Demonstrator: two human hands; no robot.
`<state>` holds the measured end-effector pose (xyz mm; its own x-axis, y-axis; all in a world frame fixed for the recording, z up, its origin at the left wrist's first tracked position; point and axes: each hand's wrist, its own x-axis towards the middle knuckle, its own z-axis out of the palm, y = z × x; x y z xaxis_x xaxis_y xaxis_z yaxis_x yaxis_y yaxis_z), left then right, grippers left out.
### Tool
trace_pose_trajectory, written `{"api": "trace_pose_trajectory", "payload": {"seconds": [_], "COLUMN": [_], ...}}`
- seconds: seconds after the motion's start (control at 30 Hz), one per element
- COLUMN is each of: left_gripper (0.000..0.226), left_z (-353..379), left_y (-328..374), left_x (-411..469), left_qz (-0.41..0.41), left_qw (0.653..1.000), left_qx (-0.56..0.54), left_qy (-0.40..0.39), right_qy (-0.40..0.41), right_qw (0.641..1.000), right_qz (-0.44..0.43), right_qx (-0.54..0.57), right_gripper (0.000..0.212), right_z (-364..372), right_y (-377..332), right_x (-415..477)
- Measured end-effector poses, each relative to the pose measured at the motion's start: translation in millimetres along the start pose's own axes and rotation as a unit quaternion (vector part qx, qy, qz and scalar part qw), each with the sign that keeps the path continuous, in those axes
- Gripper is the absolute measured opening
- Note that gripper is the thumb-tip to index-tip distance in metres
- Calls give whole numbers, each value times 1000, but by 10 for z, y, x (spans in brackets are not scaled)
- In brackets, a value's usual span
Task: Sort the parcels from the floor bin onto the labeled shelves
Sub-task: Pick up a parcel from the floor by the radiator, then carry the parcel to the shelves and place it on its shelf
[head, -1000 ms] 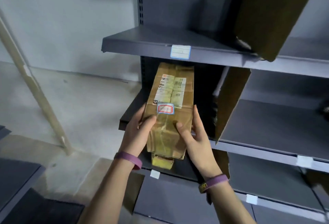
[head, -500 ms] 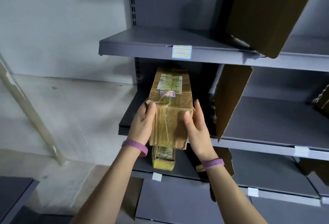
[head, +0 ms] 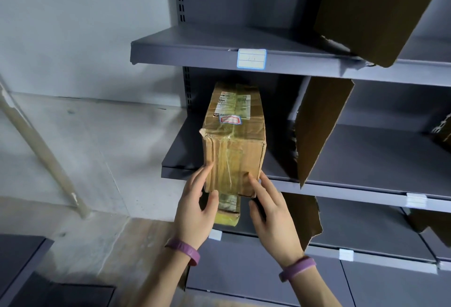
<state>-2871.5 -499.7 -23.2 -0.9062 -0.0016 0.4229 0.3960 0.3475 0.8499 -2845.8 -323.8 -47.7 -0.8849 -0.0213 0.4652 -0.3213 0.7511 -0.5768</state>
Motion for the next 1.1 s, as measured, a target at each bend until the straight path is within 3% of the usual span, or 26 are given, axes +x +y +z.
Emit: {"api": "trace_pose_trajectory", "payload": {"seconds": [0.33,0.73,0.9,1.1], "left_gripper": [64,65,61,52], "left_z": [42,94,146,337], "left_y": [-150,-207,-203,-239], "left_x": [458,633,494,17], "left_qz": [-51,-65,-71,-131], "left_qw": [991,991,994,989], "left_qx": [51,40,35,-26], "left_qy": [-109,-109,-73,-69], "right_qy": [-53,-70,-71,-86], "right_qw": [998,996,995,989], "right_qz": [40,50,55,110], "right_qx": [5,14,43,47], "right_gripper": [76,81,82,68], "right_z": [24,88,105,49], "right_y": [65,187,183,112], "right_x": [444,598,515,140]}}
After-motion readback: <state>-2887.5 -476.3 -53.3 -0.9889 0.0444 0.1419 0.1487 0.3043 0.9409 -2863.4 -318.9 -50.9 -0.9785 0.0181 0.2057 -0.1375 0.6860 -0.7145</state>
